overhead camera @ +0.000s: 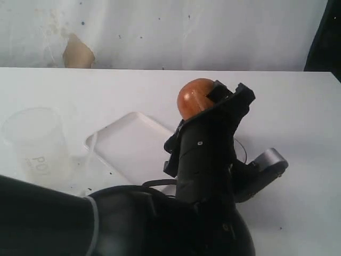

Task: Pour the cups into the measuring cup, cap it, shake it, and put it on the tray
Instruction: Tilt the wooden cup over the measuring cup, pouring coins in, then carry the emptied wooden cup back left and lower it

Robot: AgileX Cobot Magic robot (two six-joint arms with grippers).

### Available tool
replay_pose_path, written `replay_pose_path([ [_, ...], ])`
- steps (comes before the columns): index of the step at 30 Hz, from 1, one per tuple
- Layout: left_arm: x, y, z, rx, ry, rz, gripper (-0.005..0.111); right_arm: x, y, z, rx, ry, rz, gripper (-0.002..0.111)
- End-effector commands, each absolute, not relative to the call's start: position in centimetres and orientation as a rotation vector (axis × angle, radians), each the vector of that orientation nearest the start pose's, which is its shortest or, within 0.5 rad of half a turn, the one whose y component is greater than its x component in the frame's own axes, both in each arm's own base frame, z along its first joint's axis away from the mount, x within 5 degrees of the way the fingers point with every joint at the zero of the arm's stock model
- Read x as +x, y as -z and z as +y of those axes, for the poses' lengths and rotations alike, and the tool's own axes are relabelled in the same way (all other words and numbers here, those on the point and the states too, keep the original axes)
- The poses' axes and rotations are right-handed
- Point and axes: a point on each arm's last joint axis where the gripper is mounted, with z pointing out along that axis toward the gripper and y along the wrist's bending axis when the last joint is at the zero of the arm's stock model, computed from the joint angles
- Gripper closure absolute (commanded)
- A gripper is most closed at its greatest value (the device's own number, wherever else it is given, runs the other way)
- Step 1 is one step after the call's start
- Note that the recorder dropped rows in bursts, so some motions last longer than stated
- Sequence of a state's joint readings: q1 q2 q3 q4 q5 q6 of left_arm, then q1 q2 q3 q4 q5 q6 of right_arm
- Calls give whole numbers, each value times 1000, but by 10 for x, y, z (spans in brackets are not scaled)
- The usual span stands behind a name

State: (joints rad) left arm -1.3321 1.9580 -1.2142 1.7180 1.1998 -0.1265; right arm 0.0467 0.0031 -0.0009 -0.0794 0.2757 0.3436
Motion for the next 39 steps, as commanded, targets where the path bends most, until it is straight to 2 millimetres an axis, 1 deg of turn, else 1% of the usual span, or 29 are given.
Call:
replay_pose_path([
  [1, 171, -254, -354, 1466, -1232, 1004, 107, 55, -189, 1, 199, -210, 1739, 108],
  [3, 170, -267, -348, 1344, -1096, 1161, 107, 55, -189, 1, 199, -210, 1739, 108],
  [5, 172, -279, -337, 1250, -996, 1306, 107, 55, -189, 1, 199, -210, 1739, 108],
  [7, 174, -295, -322, 1146, -907, 1423, 107, 55, -189, 1, 199, -210, 1739, 108],
  [10, 182, -317, -294, 991, -789, 1623, 107, 55, -189, 1, 198, -208, 1740, 108],
  [13, 191, -333, -272, 917, -525, 1795, 107, 55, -189, 1, 198, -208, 1740, 108],
  [14, 198, -343, -255, 845, -350, 1881, 107, 55, -189, 1, 198, -208, 1740, 108],
  [15, 201, -344, -248, 809, -285, 1911, 107, 55, -189, 1, 198, -208, 1740, 108],
  [16, 206, -348, -229, 719, -159, 1946, 107, 55, -189, 1, 198, -208, 1740, 108],
  [17, 207, -349, -220, 683, -119, 1954, 107, 55, -189, 1, 198, -208, 1740, 108],
  [18, 208, -346, -202, 638, -49, 1970, 107, 55, -189, 1, 198, -208, 1740, 108],
  [19, 208, -343, -196, 623, -22, 1975, 107, 55, -189, 1, 198, -208, 1740, 108],
  [20, 208, -334, -179, 573, 16, 1995, 107, 55, -189, 1, 198, -208, 1740, 108],
  [21, 208, -327, -172, 558, 23, 2010, 107, 55, -189, 1, 198, -208, 1740, 108],
  [23, 211, -305, -141, 494, 85, 2030, 107, 55, -189, 1, 198, -208, 1740, 108],
  [24, 213, -300, -134, 471, 116, 2030, 107, 55, -189, 1, 198, -208, 1740, 108],
  [25, 218, -293, -121, 441, 184, 2002, 107, 55, -189, 1, 198, -208, 1740, 108],
  [26, 222, -290, -115, 428, 217, 1985, 107, 55, -189, 1, 198, -208, 1740, 108],
  [27, 228, -288, -105, 403, 271, 1945, 107, 55, -189, 1, 198, -208, 1740, 108],
  [29, 234, -289, -91, 367, 343, 1880, 107, 55, -189, 1, 198, -208, 1740, 108],
  [31, 239, -290, -78, 320, 325, 1868, 107, 55, -189, 1, 198, -208, 1740, 108],
  [34, 245, -290, -57, 283, 232, 1868, 107, 55, -189, 1, 198, -208, 1740, 108],
  [37, 250, -292, -37, 282, 149, 1840, 107, 55, -189, 1, 198, -208, 1740, 108],
  [39, 254, -291, -25, 247, 141, 1826, 107, 55, -189, 1, 198, -208, 1740, 108],
])
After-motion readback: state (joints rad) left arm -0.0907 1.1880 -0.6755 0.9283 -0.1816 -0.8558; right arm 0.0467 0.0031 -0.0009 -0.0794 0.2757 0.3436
